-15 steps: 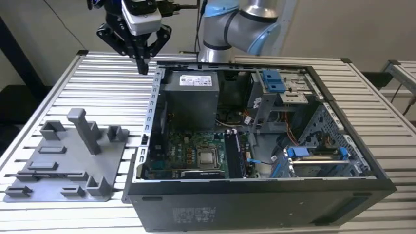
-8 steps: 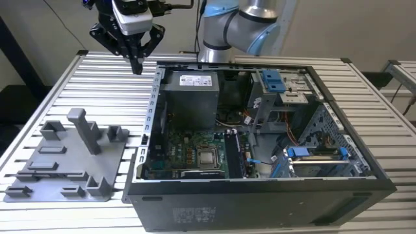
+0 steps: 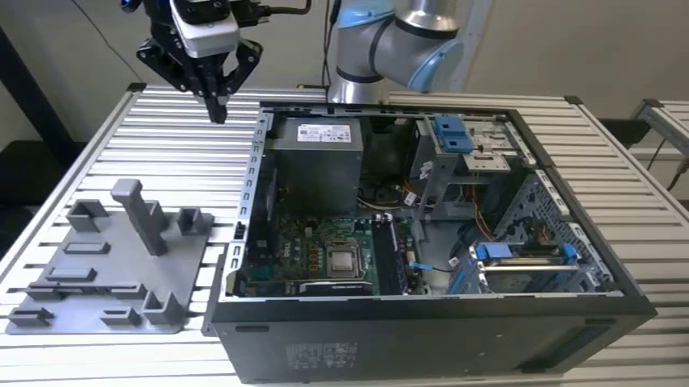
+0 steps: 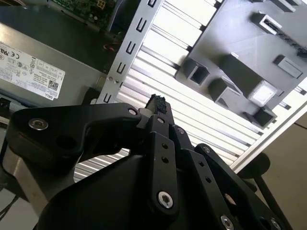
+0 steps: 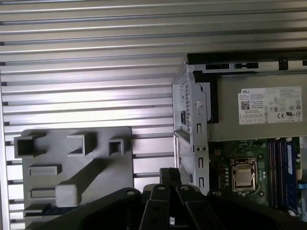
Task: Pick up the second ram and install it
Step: 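Reach for the second ram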
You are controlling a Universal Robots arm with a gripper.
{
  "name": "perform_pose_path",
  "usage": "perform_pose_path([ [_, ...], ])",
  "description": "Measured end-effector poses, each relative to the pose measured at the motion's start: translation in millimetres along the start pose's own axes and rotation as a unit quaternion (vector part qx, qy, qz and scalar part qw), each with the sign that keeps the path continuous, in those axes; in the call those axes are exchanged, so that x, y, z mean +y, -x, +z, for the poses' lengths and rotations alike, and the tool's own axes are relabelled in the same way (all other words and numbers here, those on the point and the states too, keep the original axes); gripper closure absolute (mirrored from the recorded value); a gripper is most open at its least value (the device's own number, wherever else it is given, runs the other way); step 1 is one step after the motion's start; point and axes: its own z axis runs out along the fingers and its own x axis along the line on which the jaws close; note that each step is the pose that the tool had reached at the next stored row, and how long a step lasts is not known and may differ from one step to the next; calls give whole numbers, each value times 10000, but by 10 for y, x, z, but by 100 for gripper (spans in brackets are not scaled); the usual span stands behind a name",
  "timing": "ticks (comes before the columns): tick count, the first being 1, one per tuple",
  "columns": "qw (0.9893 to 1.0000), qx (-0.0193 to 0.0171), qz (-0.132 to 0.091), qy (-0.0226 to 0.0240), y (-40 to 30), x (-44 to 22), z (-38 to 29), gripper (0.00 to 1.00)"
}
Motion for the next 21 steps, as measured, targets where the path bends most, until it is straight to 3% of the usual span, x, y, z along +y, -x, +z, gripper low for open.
perform_pose_path([
  [21,10000,-27,-1,2,-396,-28,-13,89],
])
